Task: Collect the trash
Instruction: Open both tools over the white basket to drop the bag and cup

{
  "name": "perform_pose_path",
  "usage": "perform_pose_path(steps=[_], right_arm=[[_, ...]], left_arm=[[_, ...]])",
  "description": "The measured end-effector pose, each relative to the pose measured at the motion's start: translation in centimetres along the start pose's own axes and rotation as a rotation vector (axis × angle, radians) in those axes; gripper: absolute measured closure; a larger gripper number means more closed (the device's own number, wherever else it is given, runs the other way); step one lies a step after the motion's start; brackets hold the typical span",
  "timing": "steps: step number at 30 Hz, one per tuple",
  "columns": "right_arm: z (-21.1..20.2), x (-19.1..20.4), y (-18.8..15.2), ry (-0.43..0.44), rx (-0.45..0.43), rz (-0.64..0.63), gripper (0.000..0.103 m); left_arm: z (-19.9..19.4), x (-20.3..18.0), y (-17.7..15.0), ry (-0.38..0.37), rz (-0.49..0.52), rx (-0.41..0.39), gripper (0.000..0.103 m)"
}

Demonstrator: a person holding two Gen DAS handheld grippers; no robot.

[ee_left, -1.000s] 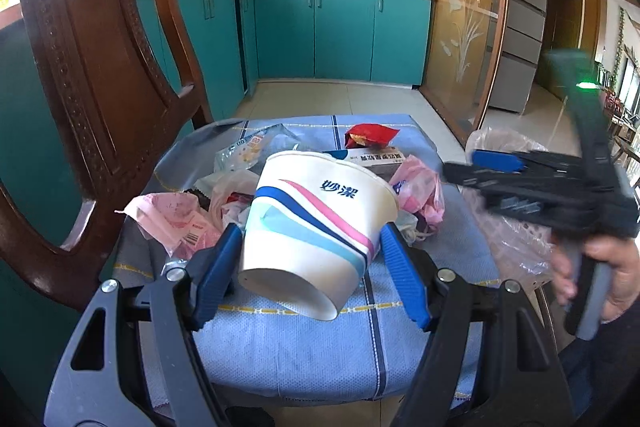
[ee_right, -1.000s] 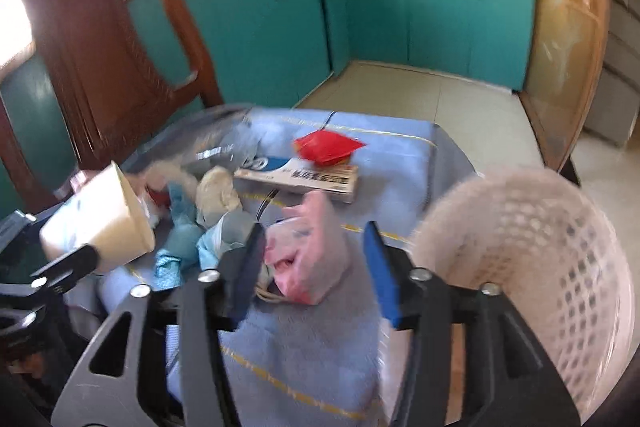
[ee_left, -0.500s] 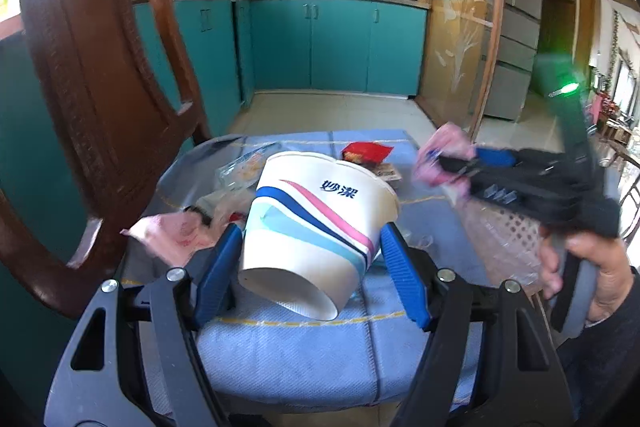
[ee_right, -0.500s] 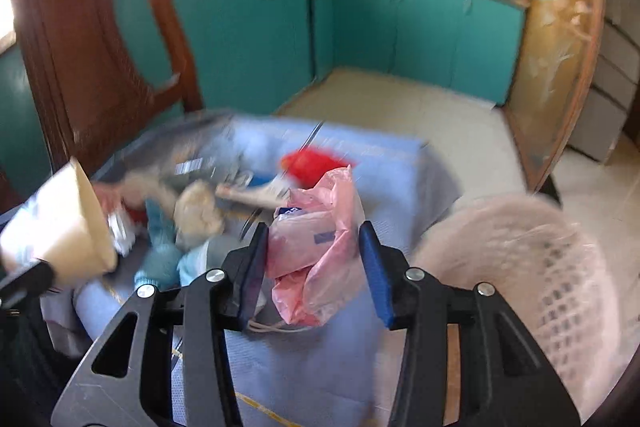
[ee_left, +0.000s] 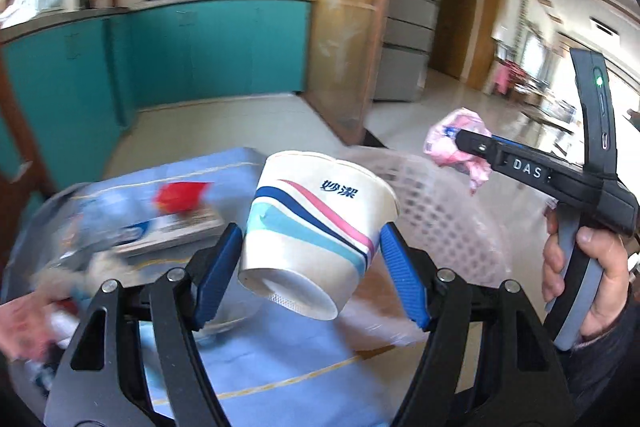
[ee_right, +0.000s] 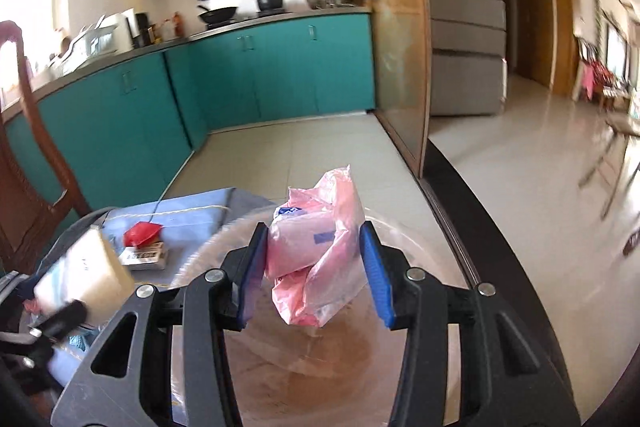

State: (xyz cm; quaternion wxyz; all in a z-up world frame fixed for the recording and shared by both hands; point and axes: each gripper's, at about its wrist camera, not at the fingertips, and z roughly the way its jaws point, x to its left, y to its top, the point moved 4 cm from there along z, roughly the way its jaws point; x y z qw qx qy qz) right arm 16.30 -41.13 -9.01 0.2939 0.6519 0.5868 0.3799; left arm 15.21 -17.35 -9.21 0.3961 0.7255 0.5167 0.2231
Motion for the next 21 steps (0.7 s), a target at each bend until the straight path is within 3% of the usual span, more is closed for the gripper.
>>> perform_pose_path(steps=[4, 6, 7, 9, 12, 13, 17, 21], right_arm=[[0.3, -1.1, -0.5, 0.000, 0.029, 0.040, 0.056], [0.8, -1.0, -0.6, 0.008, 0.045, 0.037, 0.051], [1.2, -0.7, -0.6, 0.010, 0.052, 0.035, 0.048], [1.5, -0.2, -0.6, 0.011, 0.058, 0.023, 0.036], [1.4, 0.8, -0.5, 0.023, 0.047, -0.003, 0.028], [1.4, 1.1, -0.4, 0.028, 0.043, -0.013, 0.028], [1.4, 3.8, -0.2, 0.081, 0.024, -0.066, 0.027], [2.1, 8.4, -1.1, 0.183, 0.052, -0.136, 0.027]], left_arm=[[3.4, -3.3, 0.4, -0.092, 0.056, 0.039, 0.030], [4.8, -4.5, 0.5, -0.110, 0.101, 0.043, 0.017], [5.2, -4.8, 0.4, -0.092, 0.117, 0.037, 0.015], [5.5, -4.3, 0.1, -0.034, 0.130, 0.040, 0.015], [4.0, -2.1, -0.4, 0.052, 0.081, 0.028, 0.014], [3.5, -1.5, -0.6, 0.081, 0.070, 0.018, 0.014], [-0.7, 3.1, -2.1, 0.315, 0.011, -0.051, 0.014], [-4.8, 7.4, -4.6, 0.450, -0.050, -0.052, 0.014]])
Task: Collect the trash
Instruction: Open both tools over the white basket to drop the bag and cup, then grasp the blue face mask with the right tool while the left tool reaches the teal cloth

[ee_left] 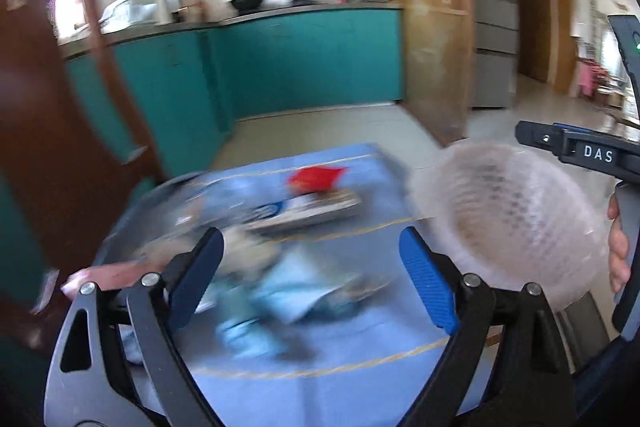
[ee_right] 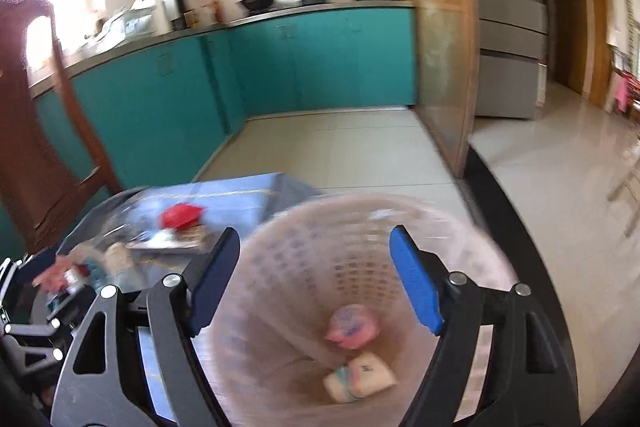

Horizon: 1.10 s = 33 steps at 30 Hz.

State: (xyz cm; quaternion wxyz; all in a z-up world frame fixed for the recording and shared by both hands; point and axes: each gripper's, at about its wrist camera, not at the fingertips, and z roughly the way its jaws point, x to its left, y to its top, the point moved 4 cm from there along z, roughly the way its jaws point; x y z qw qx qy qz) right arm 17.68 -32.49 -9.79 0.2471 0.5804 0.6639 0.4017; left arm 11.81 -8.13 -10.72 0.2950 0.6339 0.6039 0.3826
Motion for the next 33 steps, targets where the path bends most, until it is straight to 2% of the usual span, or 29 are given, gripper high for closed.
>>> perform_pose_path(steps=[3, 6, 11, 18, 22, 23, 24, 27, 30, 33], right_arm=[[2.3, 4.9, -0.8, 0.097, 0.057, -0.065, 0.027], [4.0, 8.9, -1.8, 0.155, 0.105, -0.133, 0.027], [7.4, 15.3, -4.1, 0.150, 0.178, -0.312, 0.027], [11.3, 18.0, -7.3, 0.218, 0.322, -0.337, 0.027], [11.3, 18.5, -8.0, 0.238, 0.344, -0.360, 0.028], [11.2, 18.7, -8.2, 0.249, 0.348, -0.369, 0.037], [11.0, 18.8, -8.4, 0.264, 0.357, -0.377, 0.052], [10.4, 18.8, -8.6, 0.267, 0.350, -0.405, 0.077], [9.7, 18.1, -7.9, 0.267, 0.329, -0.386, 0.082], [8.6, 16.7, -7.1, 0.273, 0.305, -0.334, 0.082]], left_arm=[[-0.9, 3.2, -1.4, 0.054, -0.031, 0.031, 0.015], [-2.1, 6.0, -3.3, 0.083, -0.055, 0.072, 0.016], [-2.4, 8.4, -5.4, 0.100, -0.096, 0.133, 0.016], [-3.1, 10.1, -6.3, 0.086, -0.145, 0.148, 0.016], [-3.4, 10.6, -6.4, 0.087, -0.152, 0.147, 0.016], [-3.4, 10.7, -6.5, 0.089, -0.156, 0.148, 0.016], [-3.4, 10.8, -6.6, 0.088, -0.160, 0.150, 0.016], [-3.2, 10.7, -6.6, 0.086, -0.169, 0.156, 0.016], [-3.0, 10.3, -6.6, 0.076, -0.165, 0.157, 0.016], [-3.0, 10.1, -6.7, 0.072, -0.159, 0.156, 0.016]])
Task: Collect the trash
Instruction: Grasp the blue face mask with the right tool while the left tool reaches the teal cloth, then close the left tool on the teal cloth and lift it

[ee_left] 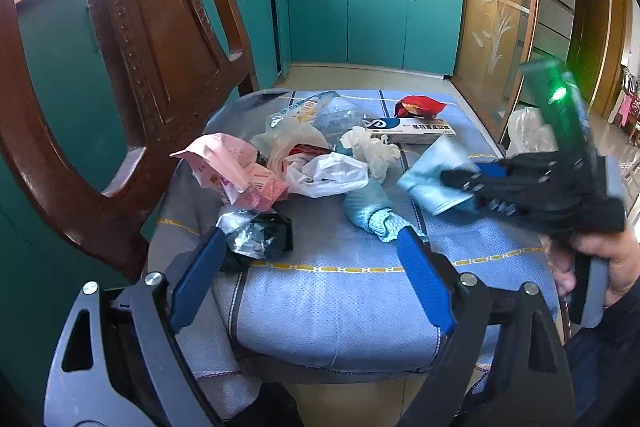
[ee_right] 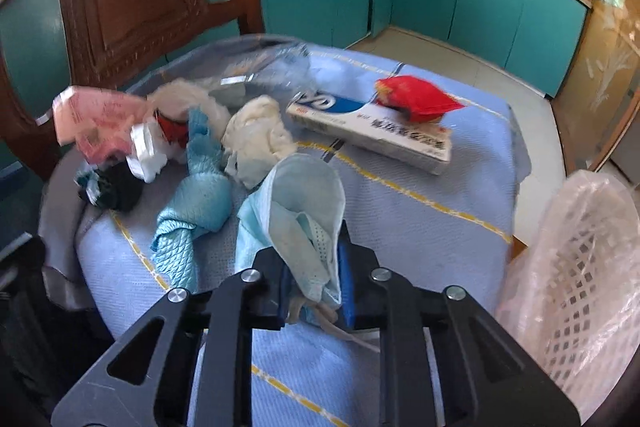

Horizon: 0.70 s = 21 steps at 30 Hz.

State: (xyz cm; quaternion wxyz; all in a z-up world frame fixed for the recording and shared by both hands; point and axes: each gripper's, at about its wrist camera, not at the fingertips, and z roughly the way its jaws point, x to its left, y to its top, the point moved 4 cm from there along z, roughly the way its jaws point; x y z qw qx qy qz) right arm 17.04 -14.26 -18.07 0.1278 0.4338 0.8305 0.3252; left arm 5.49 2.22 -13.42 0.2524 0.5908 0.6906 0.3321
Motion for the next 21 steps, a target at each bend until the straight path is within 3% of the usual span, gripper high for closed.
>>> perform_pose_path(steps=[10, 21], right_arm=[[-3.6, -5.1, -0.5, -0.086, -0.069, 0.165, 0.082], [-1.9, -4.3, -1.1, -0.123, -0.002, 0.120, 0.082]], left_arm=[[0.4, -0.6, -0.1, -0.003, 0.002, 0.009, 0.016], [0.2, -1.3, -0.3, -0.008, 0.023, 0.010, 0.016]])
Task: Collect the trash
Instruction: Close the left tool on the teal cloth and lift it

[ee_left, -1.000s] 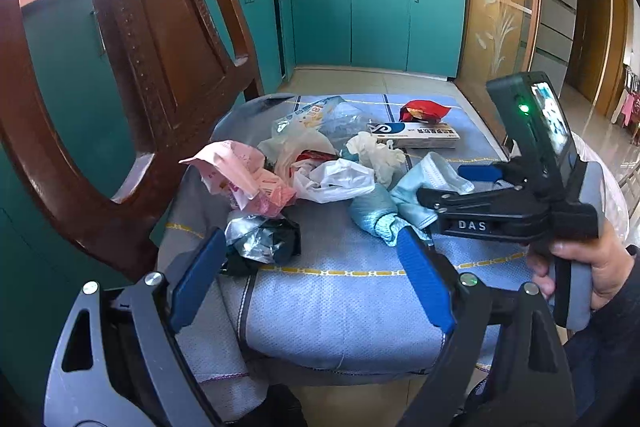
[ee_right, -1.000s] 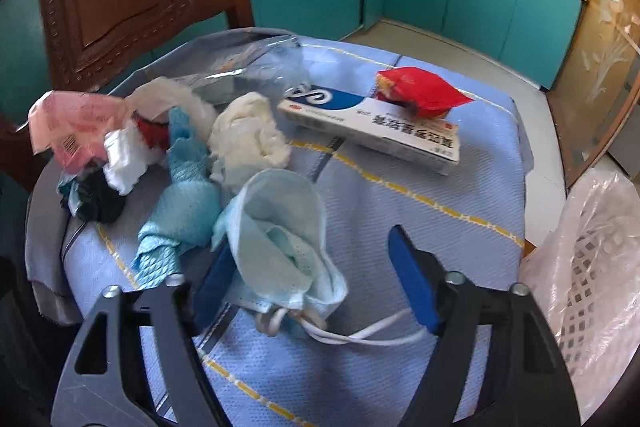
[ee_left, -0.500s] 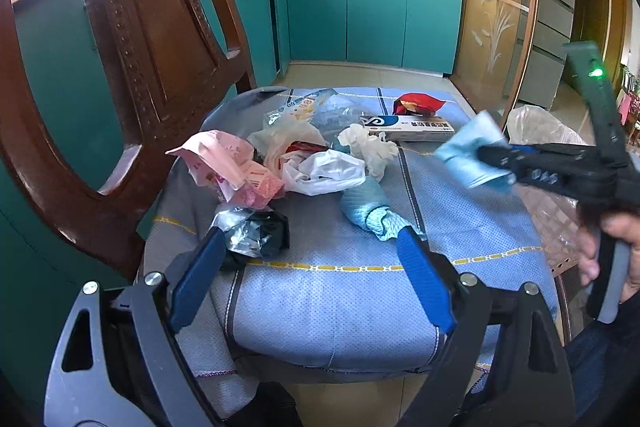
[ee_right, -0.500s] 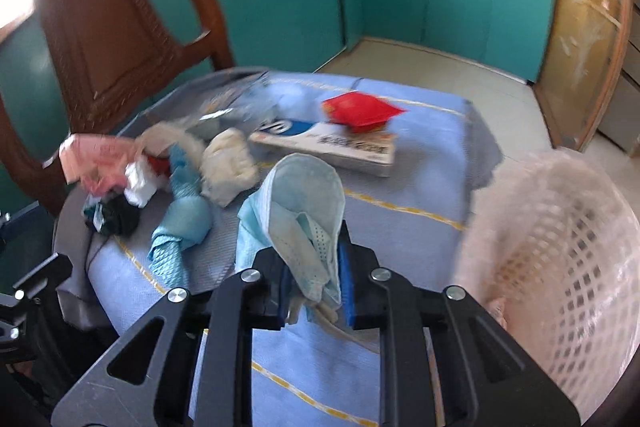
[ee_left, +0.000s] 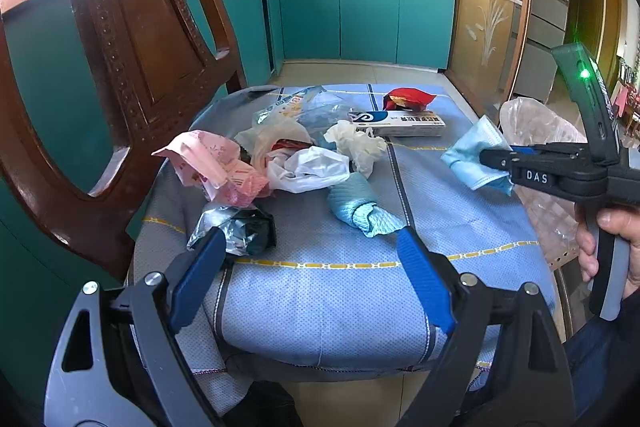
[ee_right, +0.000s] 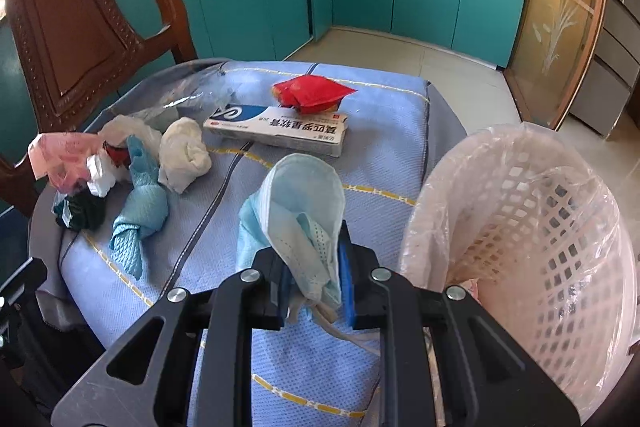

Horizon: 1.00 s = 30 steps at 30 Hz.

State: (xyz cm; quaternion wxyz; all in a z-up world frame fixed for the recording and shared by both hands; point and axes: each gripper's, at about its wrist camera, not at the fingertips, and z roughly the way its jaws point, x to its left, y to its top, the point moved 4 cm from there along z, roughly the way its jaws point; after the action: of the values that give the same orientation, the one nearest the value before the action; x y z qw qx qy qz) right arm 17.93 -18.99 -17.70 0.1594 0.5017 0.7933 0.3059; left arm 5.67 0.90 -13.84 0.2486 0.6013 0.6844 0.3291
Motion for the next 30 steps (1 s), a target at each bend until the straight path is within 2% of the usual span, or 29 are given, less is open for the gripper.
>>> perform_pose_path(steps=[8, 10, 12, 16, 19, 22, 25, 26, 30], right_arm=[[-0.3, -0.5, 0.1, 0.028, -0.006, 0.033, 0.082], [-0.2, -0.5, 0.0, 0.027, -0.003, 0.029, 0.082], [-0.2, -0.4, 0.0, 0.026, -0.001, 0.024, 0.082], [-0.1, -0.4, 0.0, 0.030, -0.001, 0.025, 0.082], [-0.1, -0.4, 0.0, 0.033, -0.002, 0.024, 0.082], [-0.2, -0.3, 0.1, 0.038, -0.005, 0.023, 0.082], [-0.3, -0.3, 0.0, 0.039, -0.007, 0.022, 0.082], [-0.2, -0.3, 0.0, 0.038, -0.005, 0.022, 0.082], [-0.4, -0.4, -0.1, 0.037, -0.003, 0.020, 0.082]], left_arm=[[-0.3, 1.1, 0.5, 0.001, -0.022, -0.020, 0.016], [0.0, 1.4, 0.7, -0.009, -0.039, -0.010, 0.019], [0.6, 1.7, 0.8, -0.024, -0.059, 0.009, 0.024], [1.9, 1.3, 1.0, -0.059, -0.070, 0.047, 0.024], [3.6, -0.6, 1.3, -0.098, -0.055, 0.074, 0.024], [5.7, -1.9, 1.5, -0.067, -0.040, 0.130, 0.024], [7.6, -2.9, 1.6, -0.068, -0.049, 0.172, 0.024], [8.1, -3.1, 1.6, -0.057, -0.042, 0.176, 0.030], [9.7, -3.4, 1.0, -0.046, -0.032, 0.217, 0.069]])
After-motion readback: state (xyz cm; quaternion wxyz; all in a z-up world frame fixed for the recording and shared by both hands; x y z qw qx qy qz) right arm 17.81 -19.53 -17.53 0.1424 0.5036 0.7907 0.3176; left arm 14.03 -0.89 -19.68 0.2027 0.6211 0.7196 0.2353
